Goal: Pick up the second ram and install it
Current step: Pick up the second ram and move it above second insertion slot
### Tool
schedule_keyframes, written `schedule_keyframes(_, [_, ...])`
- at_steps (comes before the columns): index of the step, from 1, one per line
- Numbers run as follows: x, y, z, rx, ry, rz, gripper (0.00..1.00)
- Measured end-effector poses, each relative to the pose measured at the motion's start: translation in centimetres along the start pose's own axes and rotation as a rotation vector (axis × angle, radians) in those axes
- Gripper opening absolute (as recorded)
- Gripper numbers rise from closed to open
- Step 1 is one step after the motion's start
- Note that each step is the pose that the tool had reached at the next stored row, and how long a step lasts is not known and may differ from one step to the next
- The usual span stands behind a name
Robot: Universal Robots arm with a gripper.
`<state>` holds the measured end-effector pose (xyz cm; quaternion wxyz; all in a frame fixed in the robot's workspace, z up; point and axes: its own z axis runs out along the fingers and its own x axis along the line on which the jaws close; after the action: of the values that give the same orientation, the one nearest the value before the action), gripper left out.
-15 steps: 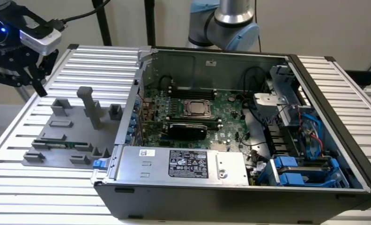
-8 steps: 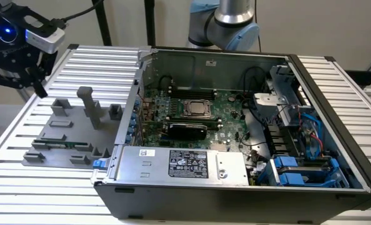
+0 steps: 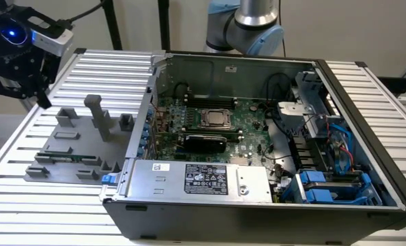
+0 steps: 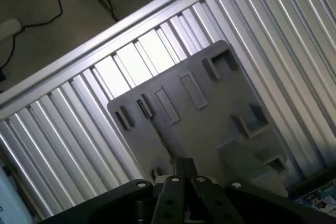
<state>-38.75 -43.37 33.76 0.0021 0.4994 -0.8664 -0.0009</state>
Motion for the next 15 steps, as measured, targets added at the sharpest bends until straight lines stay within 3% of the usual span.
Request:
schedule_keyframes(9, [0.0,0.0,0.19,0.0163,0.0229,-0.13,0.0])
schedule_keyframes(12, [0.0,0.0,0.26,0.0218,0.0275,-0.178,0.0])
schedule_keyframes(15, [0.0,0.0,0.42,0.0253,0.0281,-0.23,0.0])
